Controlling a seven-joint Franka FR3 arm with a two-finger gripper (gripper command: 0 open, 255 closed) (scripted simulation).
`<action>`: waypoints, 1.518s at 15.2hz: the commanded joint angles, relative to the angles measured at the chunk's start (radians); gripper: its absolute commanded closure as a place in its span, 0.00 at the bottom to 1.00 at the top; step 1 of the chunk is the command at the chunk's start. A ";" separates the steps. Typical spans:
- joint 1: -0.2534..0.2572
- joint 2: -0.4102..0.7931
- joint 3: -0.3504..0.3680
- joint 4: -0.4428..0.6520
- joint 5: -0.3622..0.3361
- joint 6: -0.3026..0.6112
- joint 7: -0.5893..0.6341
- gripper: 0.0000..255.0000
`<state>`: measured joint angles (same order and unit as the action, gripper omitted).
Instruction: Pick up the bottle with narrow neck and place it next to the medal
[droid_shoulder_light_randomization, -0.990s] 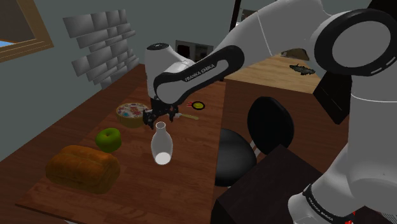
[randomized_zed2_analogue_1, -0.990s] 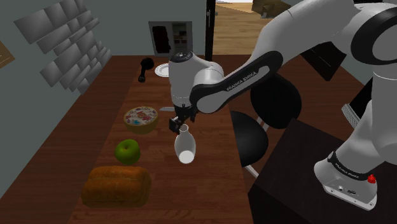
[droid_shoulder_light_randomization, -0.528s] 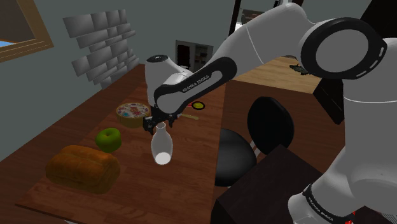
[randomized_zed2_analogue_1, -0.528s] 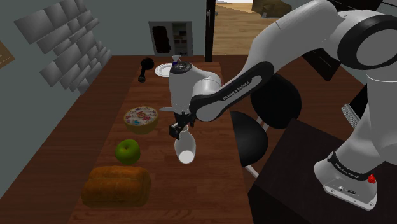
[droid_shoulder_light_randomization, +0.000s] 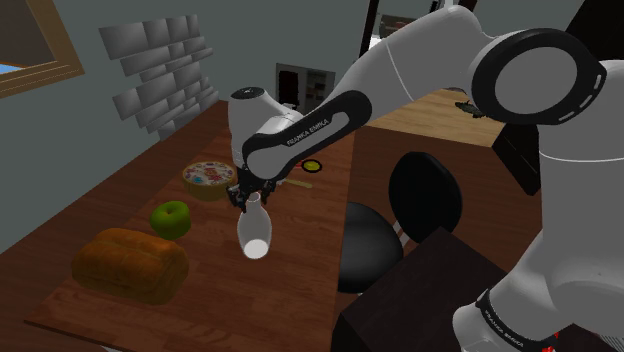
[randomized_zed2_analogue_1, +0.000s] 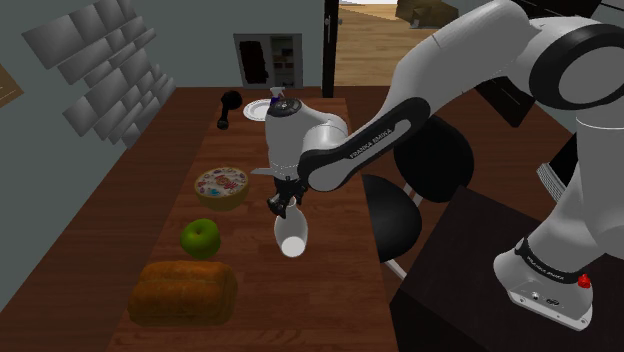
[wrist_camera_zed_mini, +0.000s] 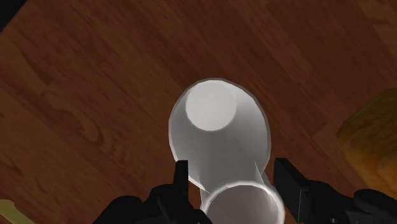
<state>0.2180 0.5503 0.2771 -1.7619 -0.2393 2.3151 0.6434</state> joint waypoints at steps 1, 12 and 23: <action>0.000 0.000 0.000 0.000 0.000 0.000 0.000 1.00; -0.004 -0.024 0.006 0.005 0.010 -0.029 -0.007 1.00; -0.016 -0.102 0.025 0.043 0.043 -0.141 -0.030 1.00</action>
<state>0.2023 0.4550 0.3004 -1.7234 -0.1994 2.1848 0.6141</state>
